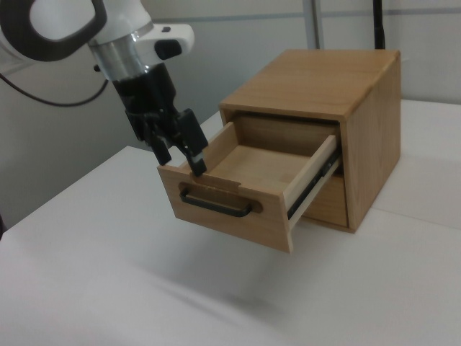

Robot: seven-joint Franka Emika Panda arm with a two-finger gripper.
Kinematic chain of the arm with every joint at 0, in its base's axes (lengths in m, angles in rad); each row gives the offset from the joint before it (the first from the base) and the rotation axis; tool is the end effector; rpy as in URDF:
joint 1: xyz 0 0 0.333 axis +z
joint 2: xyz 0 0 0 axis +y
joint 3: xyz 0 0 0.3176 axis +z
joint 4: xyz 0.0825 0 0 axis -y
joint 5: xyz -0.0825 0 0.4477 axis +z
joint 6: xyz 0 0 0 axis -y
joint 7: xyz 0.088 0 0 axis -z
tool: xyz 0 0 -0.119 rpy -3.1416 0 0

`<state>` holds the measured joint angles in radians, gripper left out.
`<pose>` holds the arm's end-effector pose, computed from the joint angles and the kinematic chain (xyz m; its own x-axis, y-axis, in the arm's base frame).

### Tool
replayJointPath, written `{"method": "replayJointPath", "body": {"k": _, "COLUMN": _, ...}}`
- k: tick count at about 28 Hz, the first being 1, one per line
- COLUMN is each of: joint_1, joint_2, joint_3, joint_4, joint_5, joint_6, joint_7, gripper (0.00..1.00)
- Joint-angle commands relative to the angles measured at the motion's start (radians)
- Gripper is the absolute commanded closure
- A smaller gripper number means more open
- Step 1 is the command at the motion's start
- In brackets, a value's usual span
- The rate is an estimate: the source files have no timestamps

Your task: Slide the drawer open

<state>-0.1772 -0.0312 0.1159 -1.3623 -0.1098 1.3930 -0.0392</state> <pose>0.5811 -0.0488 0.7268 0.9974 -0.0414 0.0584 -0.0478 -0.9925 0.1124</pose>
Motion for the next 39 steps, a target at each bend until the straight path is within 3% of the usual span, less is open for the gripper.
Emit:
{"method": "replayJointPath", "body": {"k": 1, "joint_1": 0.005, "joint_2": 0.014, "joint_3": 0.002, "joint_4": -0.014, "joint_5": -0.042, "joint_6": -0.011, "joint_7": -0.113, "gripper": 0.00}}
{"method": "replayJointPath", "body": {"k": 13, "joint_1": 0.007, "joint_2": 0.020, "joint_3": 0.015, "joint_4": -0.014, "joint_5": -0.036, "joint_6": -0.017, "joint_7": -0.117, "gripper": 0.00}}
{"method": "replayJointPath", "body": {"k": 18, "joint_1": 0.004, "joint_2": 0.034, "joint_3": 0.011, "joint_4": -0.012, "joint_5": 0.059, "joint_6": -0.003, "joint_7": -0.088, "gripper": 0.00}}
{"method": "replayJointPath", "body": {"k": 19, "joint_1": -0.001, "joint_2": 0.036, "joint_3": 0.004, "joint_4": -0.012, "joint_5": 0.117, "joint_6": 0.001, "joint_7": -0.085, "gripper": 0.00}}
{"method": "replayJointPath", "body": {"k": 21, "joint_1": -0.004, "joint_2": 0.034, "joint_3": 0.001, "joint_4": -0.012, "joint_5": 0.157, "joint_6": 0.018, "joint_7": -0.087, "gripper": 0.00}}
{"method": "replayJointPath", "body": {"k": 39, "joint_1": 0.007, "joint_2": 0.034, "joint_3": 0.002, "joint_4": -0.011, "joint_5": 0.124, "joint_6": 0.041, "joint_7": 0.039, "gripper": 0.00}}
